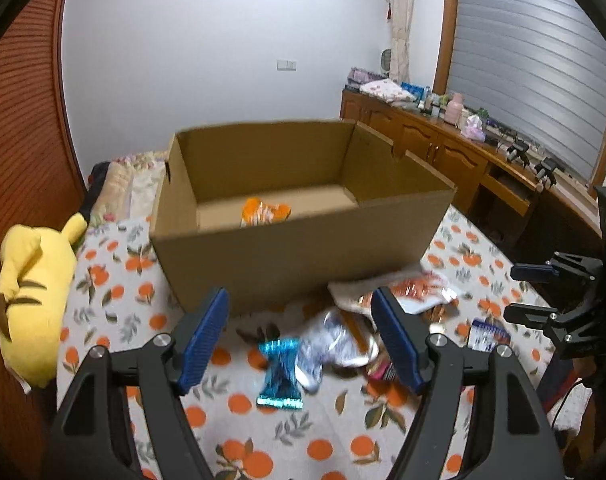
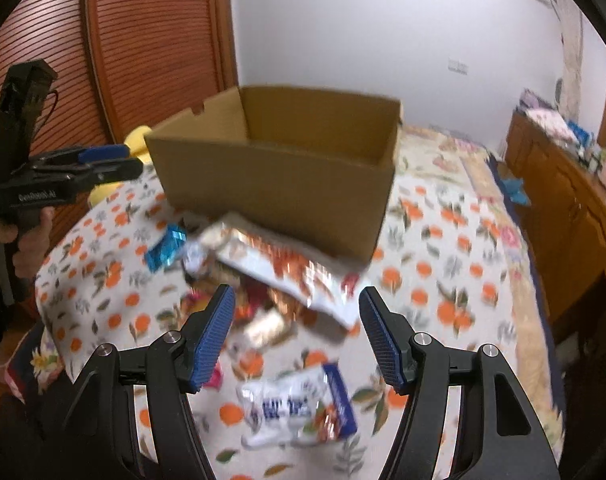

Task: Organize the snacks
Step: 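Grasp the blue candy with the left gripper while the right gripper returns to the pile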

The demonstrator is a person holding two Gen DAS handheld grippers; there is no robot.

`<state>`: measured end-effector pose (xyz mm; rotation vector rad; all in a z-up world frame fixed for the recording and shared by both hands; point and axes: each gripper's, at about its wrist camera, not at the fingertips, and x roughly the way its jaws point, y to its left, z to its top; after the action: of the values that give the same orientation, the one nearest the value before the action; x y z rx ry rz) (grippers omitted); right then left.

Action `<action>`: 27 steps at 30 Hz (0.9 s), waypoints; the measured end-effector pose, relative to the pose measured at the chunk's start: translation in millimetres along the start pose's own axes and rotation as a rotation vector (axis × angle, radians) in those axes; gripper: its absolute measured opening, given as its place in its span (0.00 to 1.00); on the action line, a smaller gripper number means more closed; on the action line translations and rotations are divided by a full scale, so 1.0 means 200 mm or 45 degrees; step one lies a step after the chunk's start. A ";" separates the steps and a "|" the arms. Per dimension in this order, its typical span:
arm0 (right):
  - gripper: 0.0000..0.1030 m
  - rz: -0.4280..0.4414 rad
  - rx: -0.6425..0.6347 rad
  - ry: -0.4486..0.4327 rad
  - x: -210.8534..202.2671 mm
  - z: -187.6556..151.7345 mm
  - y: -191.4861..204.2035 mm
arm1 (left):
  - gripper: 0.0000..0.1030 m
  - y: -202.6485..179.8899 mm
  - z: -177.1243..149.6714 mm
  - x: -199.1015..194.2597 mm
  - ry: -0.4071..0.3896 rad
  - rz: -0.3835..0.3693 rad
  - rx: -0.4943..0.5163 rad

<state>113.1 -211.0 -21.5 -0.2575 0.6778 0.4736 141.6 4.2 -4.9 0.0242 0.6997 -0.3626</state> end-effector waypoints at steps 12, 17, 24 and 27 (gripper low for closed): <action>0.65 -0.013 0.094 0.071 0.11 -0.29 -0.04 | 0.72 0.02 -0.21 0.21 0.149 0.014 0.031; 0.67 -0.015 0.097 0.086 0.14 -0.34 -0.05 | 0.70 0.04 -0.24 0.26 0.179 0.018 0.019; 0.73 -0.008 0.108 0.100 0.16 -0.38 -0.07 | 0.60 0.04 -0.26 0.31 0.207 0.021 0.024; 0.75 -0.004 0.104 0.105 0.16 -0.38 -0.07 | 0.56 0.05 -0.26 0.32 0.216 0.019 0.019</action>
<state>100.8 -240.4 -99.9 -0.2019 0.7756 0.4334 158.2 0.9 -87.1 0.0752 0.8641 -0.3545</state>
